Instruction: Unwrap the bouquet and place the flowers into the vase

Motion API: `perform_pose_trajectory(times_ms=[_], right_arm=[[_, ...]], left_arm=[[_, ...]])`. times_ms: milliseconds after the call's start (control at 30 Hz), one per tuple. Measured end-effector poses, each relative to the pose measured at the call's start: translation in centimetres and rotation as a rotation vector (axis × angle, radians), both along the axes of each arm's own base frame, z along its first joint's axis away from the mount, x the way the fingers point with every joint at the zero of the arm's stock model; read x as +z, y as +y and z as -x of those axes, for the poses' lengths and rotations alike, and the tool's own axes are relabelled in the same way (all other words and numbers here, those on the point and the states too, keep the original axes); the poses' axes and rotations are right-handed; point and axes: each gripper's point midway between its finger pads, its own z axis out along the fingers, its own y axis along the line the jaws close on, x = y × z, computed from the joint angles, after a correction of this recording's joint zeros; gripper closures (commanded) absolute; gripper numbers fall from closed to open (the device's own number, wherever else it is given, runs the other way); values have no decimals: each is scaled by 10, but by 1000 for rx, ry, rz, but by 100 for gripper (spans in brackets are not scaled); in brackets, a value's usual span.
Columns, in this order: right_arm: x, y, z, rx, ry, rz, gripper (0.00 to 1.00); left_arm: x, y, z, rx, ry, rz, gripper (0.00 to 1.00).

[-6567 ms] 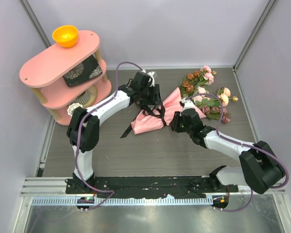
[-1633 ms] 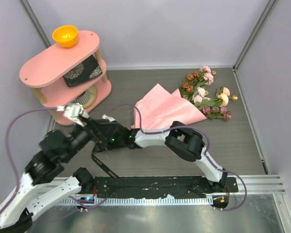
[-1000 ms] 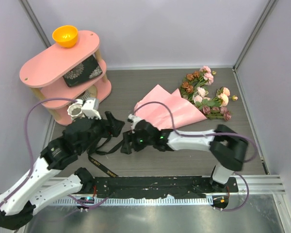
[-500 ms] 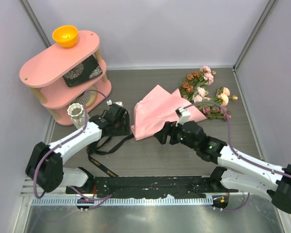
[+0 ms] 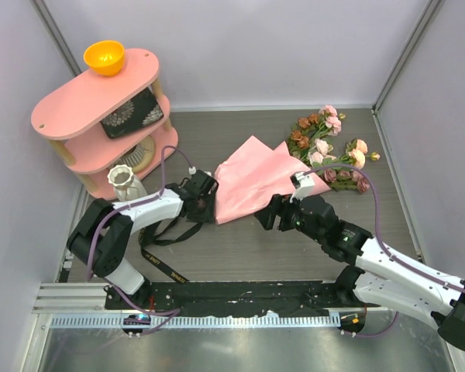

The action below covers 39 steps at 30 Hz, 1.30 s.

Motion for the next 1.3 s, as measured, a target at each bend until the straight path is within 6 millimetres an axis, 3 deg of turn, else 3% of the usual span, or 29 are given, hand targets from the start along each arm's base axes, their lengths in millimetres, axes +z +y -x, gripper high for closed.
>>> perform_pose_trajectory(times_ms=[133, 267, 400, 467, 567, 700, 767, 867, 1000, 1167, 1267, 1300], right_arm=[[-3, -1, 0, -1, 3, 10, 23], [-9, 0, -1, 0, 14, 21, 23], [-17, 4, -3, 5, 28, 34, 23], [-22, 7, -5, 8, 37, 42, 23], [-30, 11, -6, 16, 54, 55, 23], [-39, 15, -10, 18, 69, 72, 23], [-43, 18, -12, 19, 73, 74, 23], [-48, 22, -16, 20, 85, 83, 23], [-52, 30, -28, 9, 103, 108, 23], [-51, 34, -57, -83, 138, 142, 23], [-53, 24, -68, -162, 161, 124, 23], [-55, 19, -71, -194, 172, 112, 23]], left_arm=[[-2, -2, -5, 1, -23, -8, 69], [-2, 4, -9, 20, -45, -39, 100], [5, 20, -7, 72, -79, -90, 100], [26, 35, -5, 124, -132, -103, 100], [79, 53, -5, 215, -281, -58, 100], [176, 84, 5, 353, -580, 127, 100], [213, 100, 16, 408, -699, 224, 100], [246, 123, 33, 477, -817, 315, 100], [244, 138, 39, 511, -835, 272, 100], [223, 134, 38, 477, -757, 197, 86], [210, 128, 39, 448, -718, 188, 60], [205, 127, 39, 441, -707, 185, 40]])
